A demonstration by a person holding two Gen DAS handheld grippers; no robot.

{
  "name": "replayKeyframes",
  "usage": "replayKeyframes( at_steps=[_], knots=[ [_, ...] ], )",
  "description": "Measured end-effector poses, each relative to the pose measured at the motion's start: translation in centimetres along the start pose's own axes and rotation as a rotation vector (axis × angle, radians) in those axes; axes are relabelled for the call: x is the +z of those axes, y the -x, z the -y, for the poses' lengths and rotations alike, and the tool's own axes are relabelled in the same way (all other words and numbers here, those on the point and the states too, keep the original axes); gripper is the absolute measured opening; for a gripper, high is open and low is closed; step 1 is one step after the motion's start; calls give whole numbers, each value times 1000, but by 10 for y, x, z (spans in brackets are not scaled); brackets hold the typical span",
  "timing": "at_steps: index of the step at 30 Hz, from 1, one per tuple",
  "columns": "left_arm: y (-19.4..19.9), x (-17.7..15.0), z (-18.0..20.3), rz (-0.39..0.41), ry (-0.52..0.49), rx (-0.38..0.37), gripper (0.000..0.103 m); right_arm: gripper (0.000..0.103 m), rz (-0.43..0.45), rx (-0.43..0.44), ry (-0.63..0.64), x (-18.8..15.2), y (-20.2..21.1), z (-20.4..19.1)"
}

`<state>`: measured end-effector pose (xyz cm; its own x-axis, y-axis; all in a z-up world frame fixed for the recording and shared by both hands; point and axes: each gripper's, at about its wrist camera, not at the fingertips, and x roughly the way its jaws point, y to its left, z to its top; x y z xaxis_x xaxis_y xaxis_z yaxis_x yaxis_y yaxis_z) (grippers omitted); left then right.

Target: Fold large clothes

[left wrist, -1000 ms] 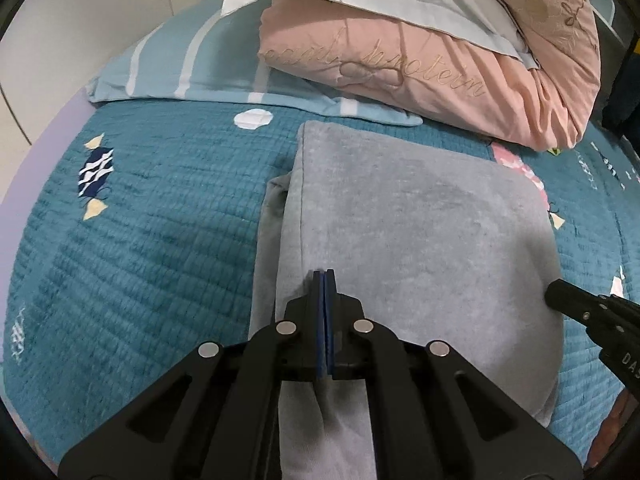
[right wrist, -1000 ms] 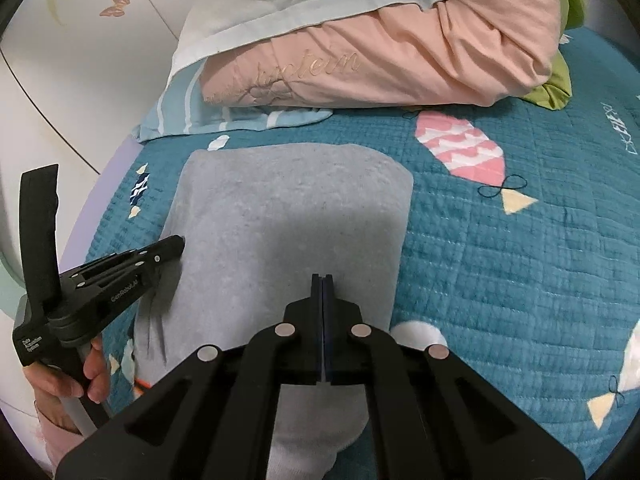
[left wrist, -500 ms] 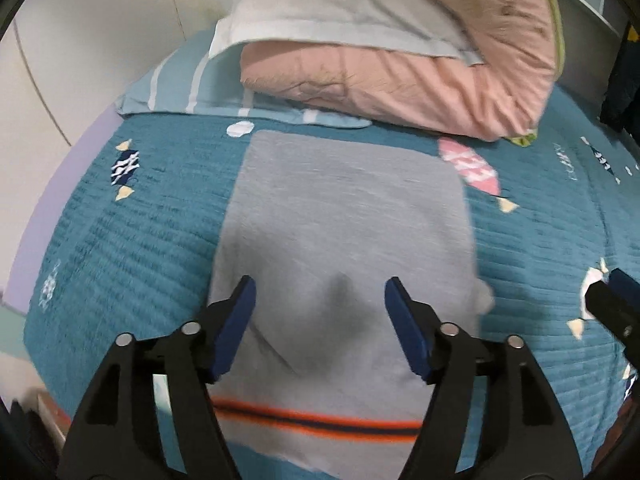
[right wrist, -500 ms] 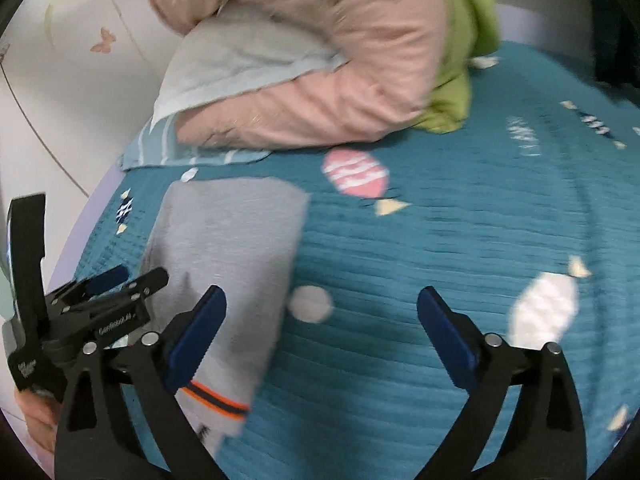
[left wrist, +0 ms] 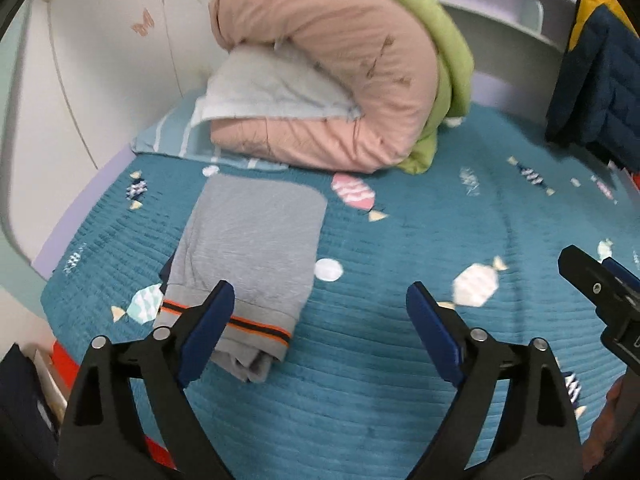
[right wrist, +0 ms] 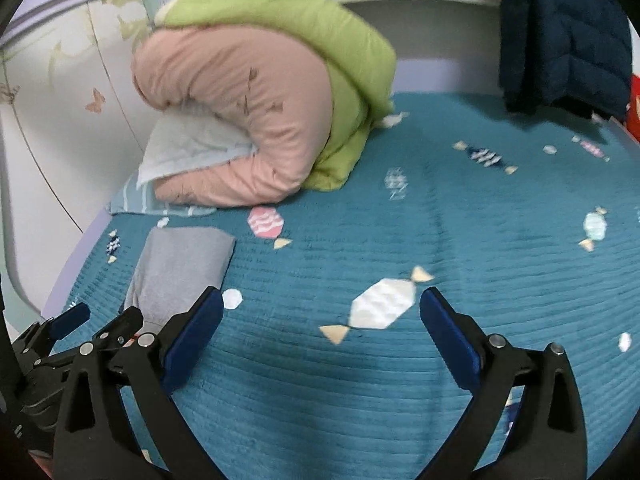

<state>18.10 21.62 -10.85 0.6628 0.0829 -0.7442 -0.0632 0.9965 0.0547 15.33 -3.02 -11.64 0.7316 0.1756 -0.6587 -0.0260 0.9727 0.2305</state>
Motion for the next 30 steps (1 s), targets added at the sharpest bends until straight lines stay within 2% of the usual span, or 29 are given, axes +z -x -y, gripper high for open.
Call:
replayKeyframes(
  at_steps=[6,14,21,25,30],
  knots=[
    [59,-4,21,83,7,36,90,95,83,-17,40,0,47,10],
    [107,-9,39,129,-5,5,92,95,168,-46,58,-2,89,21],
    [129,-9,47,193,0,-6,92,95,214,-68,55,-2,109,25],
    [133,-8,48,194,14,-33,92,95,239,-107,74,-4,116,22],
    [135,-9,49,192,9,-42,92,95,225,-108,79,-7,115,21]
  ],
)
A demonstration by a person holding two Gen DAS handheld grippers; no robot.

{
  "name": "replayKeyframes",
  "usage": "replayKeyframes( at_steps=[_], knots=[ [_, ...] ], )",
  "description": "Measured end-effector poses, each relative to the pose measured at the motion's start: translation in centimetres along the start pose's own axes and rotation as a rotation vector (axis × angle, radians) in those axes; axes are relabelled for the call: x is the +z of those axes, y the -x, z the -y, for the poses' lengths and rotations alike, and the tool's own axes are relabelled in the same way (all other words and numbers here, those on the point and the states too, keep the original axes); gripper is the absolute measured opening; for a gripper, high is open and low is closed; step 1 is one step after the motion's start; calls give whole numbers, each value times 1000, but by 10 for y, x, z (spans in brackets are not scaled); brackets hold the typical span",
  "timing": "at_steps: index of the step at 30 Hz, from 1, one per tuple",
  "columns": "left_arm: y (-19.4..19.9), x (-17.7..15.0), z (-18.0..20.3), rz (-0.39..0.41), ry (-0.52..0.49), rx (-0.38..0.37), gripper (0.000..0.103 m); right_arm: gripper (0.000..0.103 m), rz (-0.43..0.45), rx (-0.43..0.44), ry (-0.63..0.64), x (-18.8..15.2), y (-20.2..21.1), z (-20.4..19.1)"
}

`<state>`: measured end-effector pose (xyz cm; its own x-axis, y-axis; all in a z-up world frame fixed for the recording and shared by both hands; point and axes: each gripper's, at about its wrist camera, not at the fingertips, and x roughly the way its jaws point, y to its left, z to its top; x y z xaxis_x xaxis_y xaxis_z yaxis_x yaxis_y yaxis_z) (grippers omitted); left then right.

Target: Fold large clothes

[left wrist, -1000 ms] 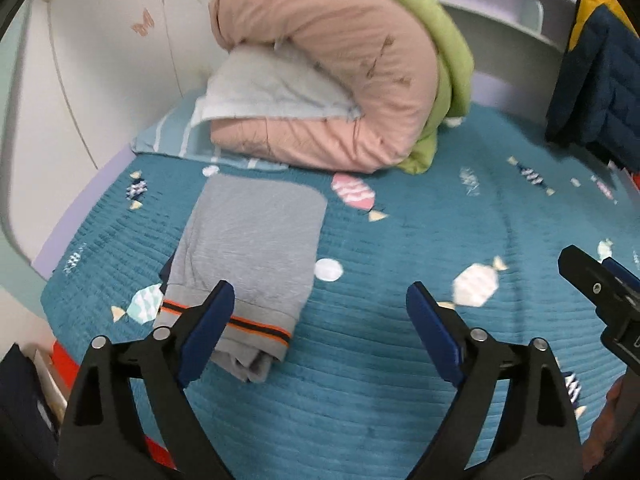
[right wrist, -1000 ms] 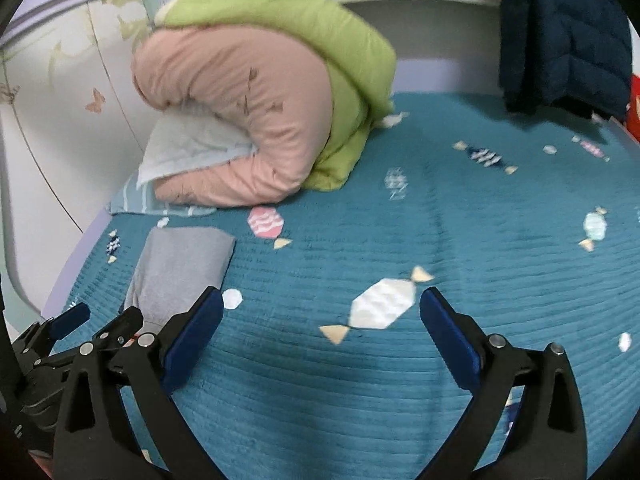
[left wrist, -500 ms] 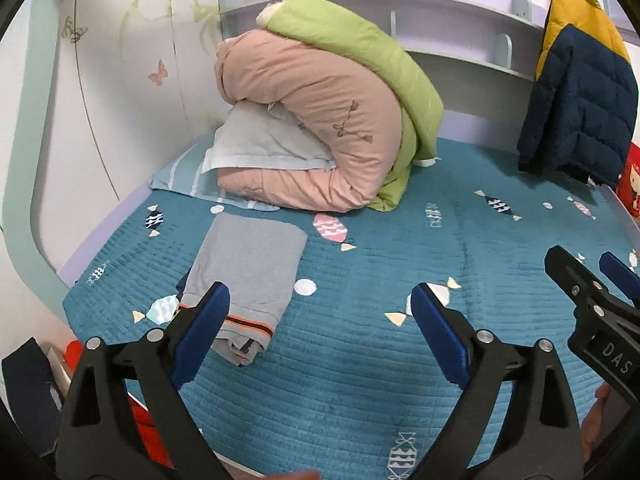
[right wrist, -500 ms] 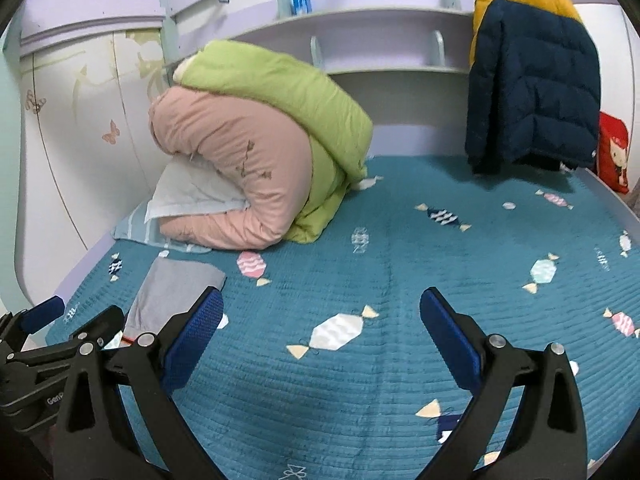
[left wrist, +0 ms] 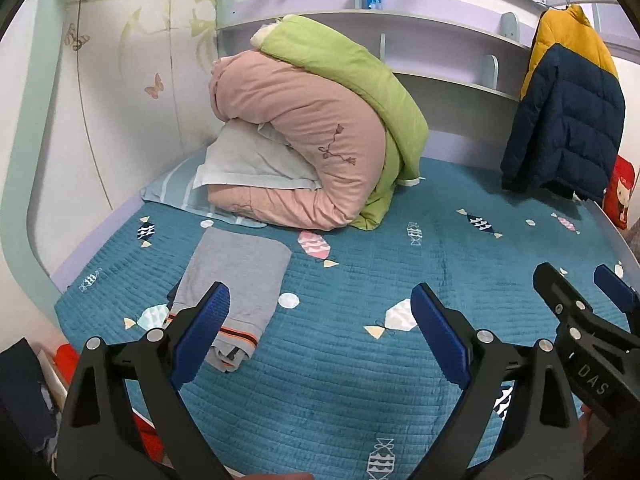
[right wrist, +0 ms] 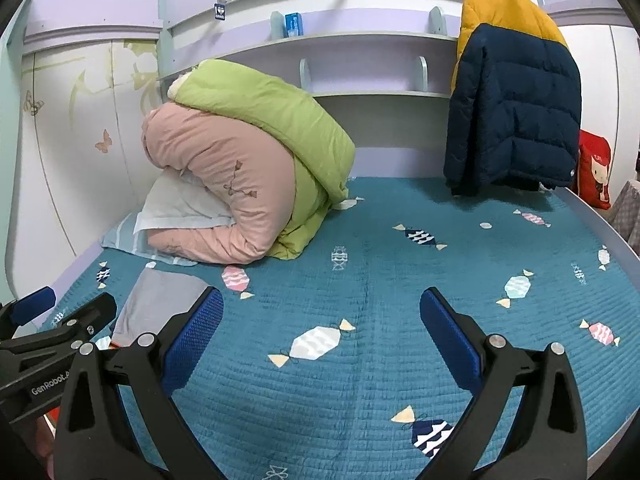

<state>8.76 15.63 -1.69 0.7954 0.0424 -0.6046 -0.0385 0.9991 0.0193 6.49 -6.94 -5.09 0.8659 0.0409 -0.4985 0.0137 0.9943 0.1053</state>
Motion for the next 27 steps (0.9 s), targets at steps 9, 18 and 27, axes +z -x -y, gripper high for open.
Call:
replayKeyframes(
  at_steps=[9,18,27],
  knots=[
    [-3,-2,1,-29,-14,-1,92,95,-13,-16,15,-4,-1,-6],
    [-10,-5,0,-65,-9,-16,92,95,-32,-20,15,-4,-4,-4],
    [-17,-10,0,-104,-8,-31,92,95,-62,-27,9,-7,-8,-3]
  ],
)
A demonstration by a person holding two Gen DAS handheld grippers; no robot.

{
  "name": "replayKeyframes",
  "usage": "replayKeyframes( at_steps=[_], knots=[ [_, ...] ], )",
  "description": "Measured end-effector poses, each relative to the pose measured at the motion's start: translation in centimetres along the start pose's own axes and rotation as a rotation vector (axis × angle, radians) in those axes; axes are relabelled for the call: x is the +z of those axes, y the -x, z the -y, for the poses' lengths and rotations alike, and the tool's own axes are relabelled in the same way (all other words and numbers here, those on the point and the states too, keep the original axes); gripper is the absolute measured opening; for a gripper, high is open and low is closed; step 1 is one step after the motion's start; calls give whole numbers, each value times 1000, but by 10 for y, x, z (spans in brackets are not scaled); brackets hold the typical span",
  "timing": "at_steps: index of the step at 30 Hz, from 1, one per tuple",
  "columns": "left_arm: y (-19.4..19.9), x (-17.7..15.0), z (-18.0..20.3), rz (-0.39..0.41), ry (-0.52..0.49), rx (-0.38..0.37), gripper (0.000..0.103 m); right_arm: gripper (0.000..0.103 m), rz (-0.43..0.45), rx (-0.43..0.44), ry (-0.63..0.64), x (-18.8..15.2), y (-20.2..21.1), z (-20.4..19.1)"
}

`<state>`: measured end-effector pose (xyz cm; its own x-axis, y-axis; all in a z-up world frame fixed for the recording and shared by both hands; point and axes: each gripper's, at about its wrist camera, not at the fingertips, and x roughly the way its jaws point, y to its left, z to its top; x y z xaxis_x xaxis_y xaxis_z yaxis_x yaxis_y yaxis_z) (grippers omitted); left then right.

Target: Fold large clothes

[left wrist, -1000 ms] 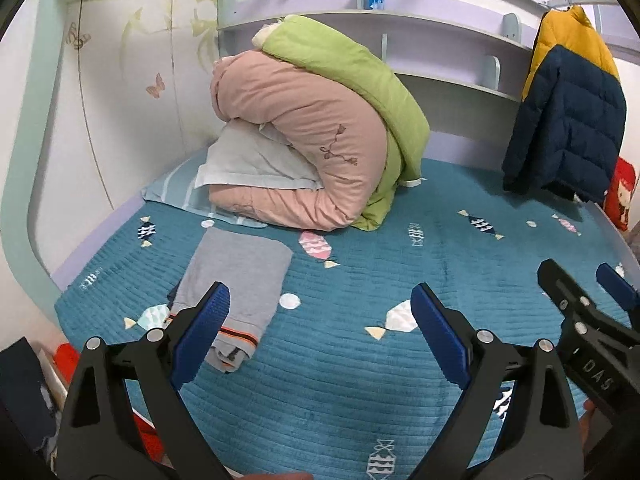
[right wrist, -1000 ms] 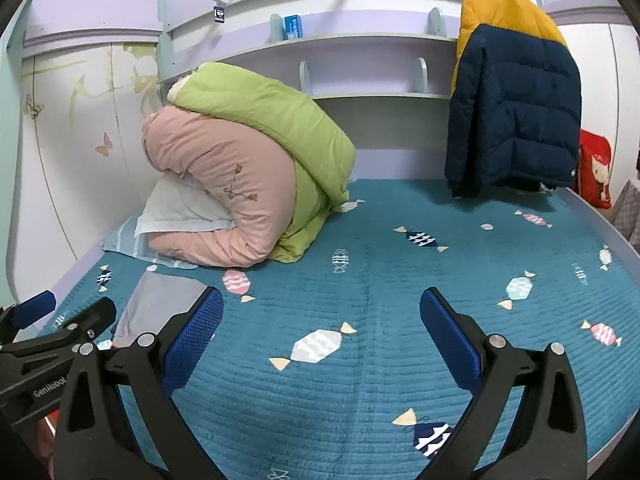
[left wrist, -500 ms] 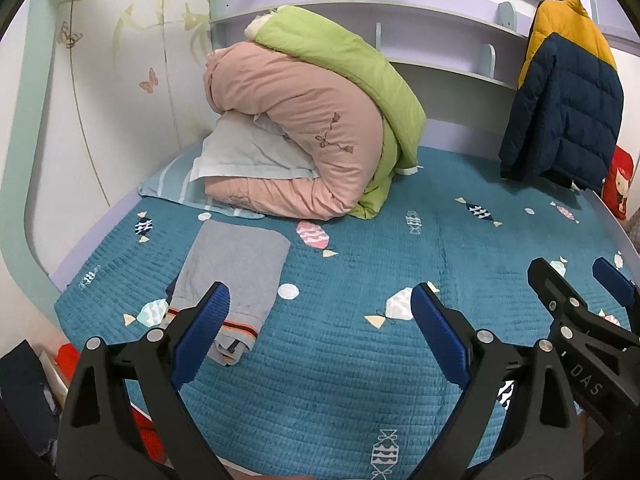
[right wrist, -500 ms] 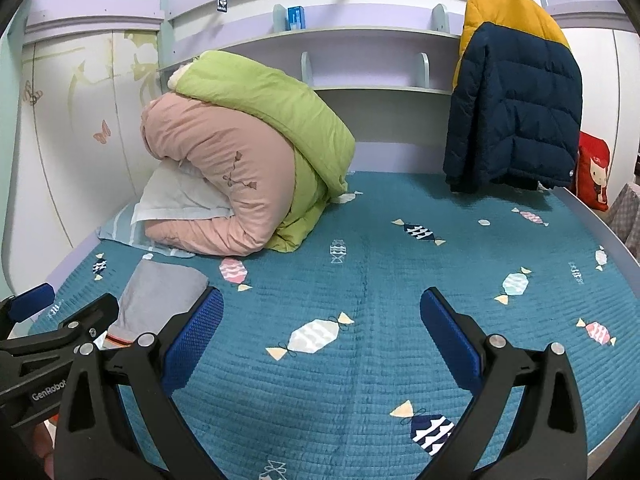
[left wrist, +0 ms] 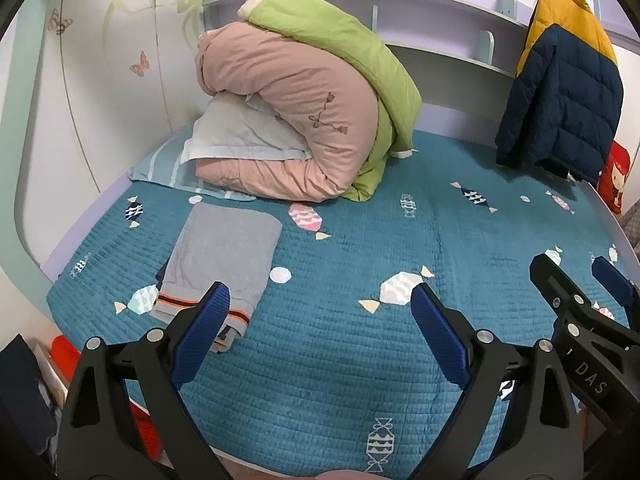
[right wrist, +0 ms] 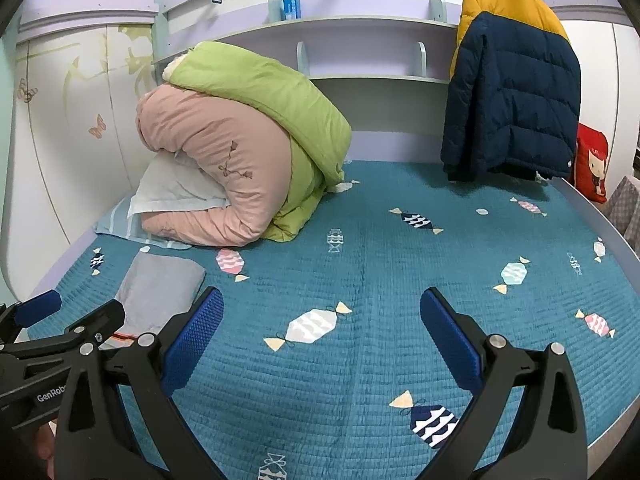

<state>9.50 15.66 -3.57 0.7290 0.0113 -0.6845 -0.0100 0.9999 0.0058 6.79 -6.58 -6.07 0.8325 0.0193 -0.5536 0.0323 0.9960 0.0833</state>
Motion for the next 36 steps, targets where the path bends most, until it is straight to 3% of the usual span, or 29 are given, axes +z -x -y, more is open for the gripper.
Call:
replayKeyframes(
  at_steps=[16,36],
  knots=[
    [-2,-9,-7,-41,21,16,92,95,-27,27,3,-7,-1,-7],
    [1,-6,-14,-31,23,43,92,95,-18,44,20,-6,1,-11]
  ],
)
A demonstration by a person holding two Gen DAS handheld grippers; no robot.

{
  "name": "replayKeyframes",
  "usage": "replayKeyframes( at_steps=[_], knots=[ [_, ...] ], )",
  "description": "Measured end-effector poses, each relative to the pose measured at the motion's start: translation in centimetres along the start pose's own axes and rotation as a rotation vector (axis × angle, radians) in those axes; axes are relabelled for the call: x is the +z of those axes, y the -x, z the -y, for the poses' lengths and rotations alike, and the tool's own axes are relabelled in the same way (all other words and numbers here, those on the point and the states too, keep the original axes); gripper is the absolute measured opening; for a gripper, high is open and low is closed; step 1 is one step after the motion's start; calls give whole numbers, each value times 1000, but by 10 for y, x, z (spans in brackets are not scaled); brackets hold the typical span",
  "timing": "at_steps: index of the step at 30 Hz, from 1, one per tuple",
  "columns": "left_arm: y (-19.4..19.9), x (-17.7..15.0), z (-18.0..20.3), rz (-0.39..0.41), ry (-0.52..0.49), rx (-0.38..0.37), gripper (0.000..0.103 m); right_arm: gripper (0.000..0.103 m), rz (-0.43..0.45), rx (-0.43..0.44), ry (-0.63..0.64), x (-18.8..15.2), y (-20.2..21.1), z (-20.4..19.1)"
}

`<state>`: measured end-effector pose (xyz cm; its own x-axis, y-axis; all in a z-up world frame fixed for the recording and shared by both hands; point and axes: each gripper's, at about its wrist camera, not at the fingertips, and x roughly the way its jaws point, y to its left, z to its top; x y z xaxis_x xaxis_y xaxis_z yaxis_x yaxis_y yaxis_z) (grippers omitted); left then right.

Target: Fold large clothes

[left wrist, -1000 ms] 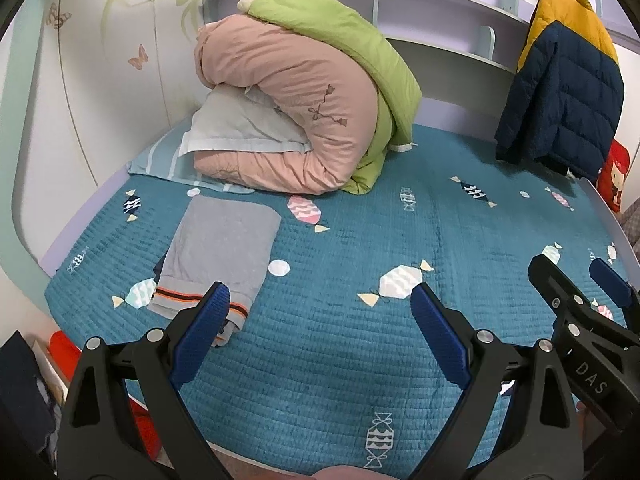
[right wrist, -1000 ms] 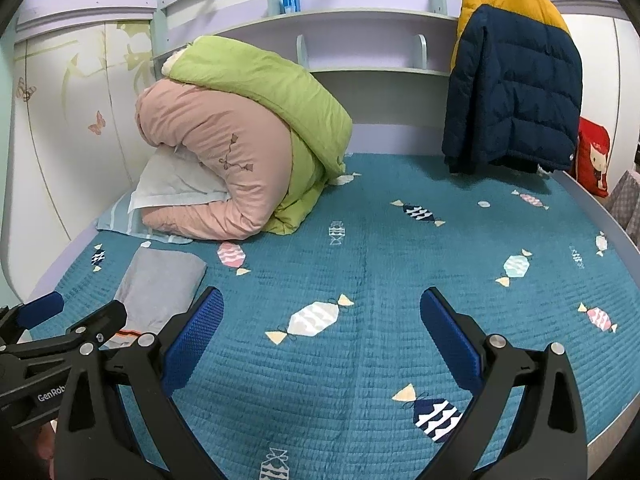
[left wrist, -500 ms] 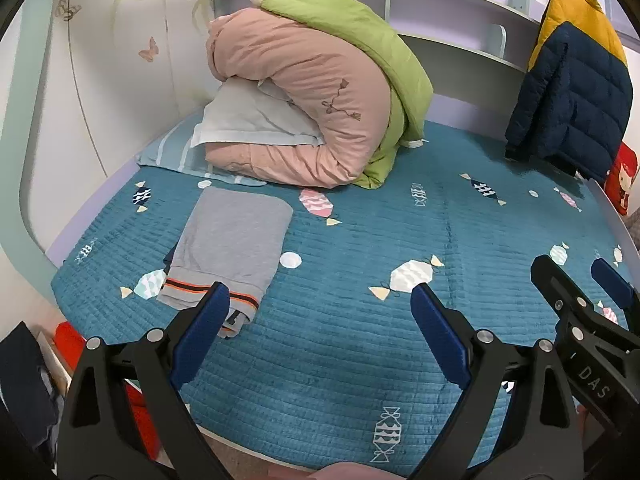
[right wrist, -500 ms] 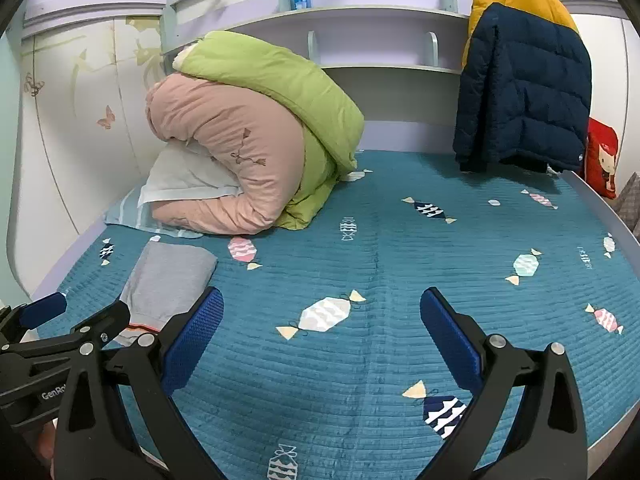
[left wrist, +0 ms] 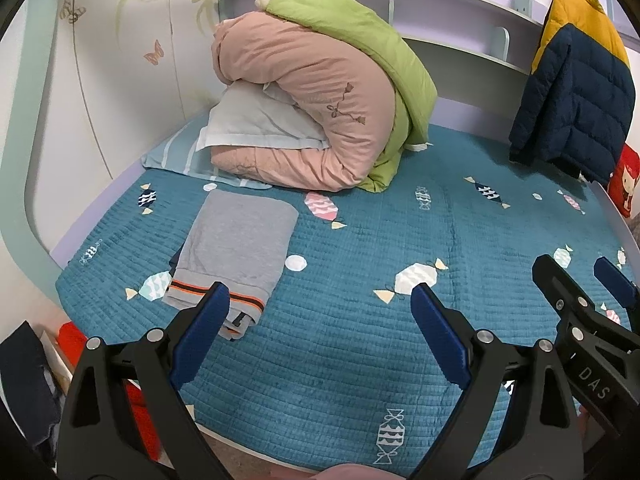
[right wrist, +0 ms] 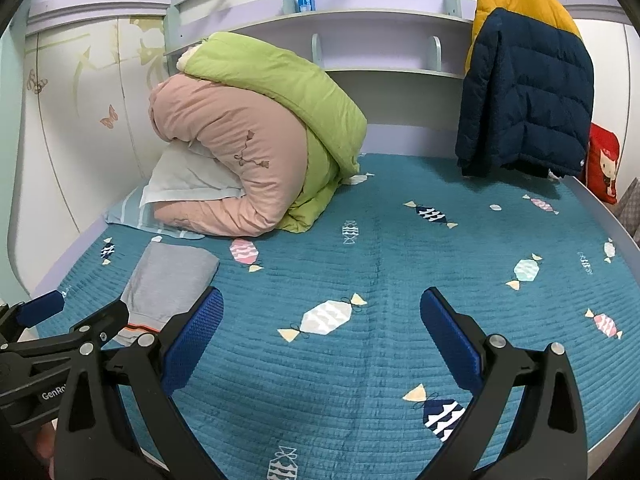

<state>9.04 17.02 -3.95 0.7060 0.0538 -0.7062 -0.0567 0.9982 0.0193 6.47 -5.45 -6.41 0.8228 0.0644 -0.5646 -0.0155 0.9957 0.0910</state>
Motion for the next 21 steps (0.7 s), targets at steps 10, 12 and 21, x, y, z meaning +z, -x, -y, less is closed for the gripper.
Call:
replayKeyframes(
  at_steps=[10,12,21],
  knots=[
    [3,0,3,9,2,7,92,95,8,3,2,1,1,1],
    [4,0,3,9,2,7,92,95,8,2,3,1,1,1],
    [6,0,5,6,1,19,92,95,7,0,10,1,1,-3]
  ],
)
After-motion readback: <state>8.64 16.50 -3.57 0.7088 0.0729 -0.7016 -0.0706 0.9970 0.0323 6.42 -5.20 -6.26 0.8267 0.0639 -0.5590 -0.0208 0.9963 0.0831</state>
